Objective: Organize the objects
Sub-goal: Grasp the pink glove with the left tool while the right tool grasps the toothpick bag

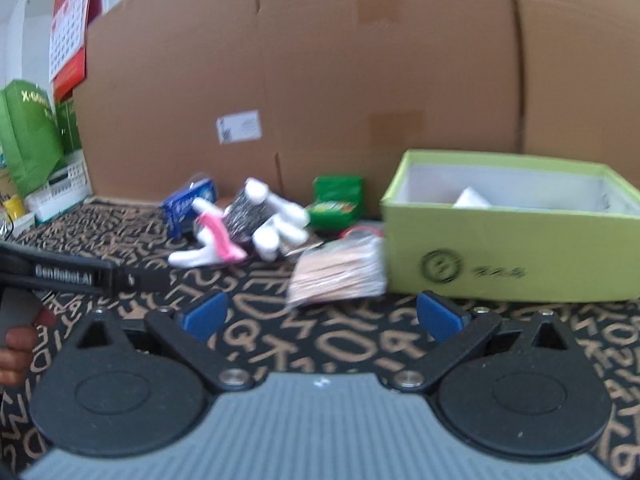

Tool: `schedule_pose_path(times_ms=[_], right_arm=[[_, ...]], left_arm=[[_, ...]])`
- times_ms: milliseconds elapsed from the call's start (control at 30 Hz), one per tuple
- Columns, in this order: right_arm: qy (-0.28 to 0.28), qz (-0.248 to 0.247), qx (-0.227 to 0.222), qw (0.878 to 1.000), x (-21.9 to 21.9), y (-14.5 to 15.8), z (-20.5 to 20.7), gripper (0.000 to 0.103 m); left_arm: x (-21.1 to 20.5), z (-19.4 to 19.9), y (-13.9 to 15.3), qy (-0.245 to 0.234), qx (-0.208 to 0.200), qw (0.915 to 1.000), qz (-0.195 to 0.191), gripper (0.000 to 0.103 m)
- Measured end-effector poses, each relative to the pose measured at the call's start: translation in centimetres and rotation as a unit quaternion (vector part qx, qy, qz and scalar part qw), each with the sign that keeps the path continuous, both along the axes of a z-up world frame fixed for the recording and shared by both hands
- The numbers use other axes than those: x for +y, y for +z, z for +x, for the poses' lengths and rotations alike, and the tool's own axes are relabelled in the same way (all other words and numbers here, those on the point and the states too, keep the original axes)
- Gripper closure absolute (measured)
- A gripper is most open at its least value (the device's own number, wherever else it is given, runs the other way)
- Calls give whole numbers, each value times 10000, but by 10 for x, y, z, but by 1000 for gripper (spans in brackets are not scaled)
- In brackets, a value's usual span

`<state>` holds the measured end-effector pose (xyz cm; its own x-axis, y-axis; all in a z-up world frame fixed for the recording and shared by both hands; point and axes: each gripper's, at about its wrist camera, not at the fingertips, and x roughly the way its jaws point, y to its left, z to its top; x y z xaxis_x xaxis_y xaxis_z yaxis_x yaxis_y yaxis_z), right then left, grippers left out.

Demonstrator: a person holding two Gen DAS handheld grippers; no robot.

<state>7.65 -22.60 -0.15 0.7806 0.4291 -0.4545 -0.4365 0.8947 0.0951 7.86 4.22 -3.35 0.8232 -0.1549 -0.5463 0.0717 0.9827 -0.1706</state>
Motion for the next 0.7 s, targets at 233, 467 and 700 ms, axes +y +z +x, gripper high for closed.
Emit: schedule_pose_path(times_ms=[233,467,700], right_arm=[[-364,-191,281,9988,30,-12,32,0],[-674,-324,497,9960,42,-29,79,2],[-427,-115,789,9959,32,-33,66,47]], left_arm=[[15,13,0,69,6,9998,-192,6],[19,20,-3,5,46,9997,-259,7],[0,55,0,-181,-122,9995,-212,6]])
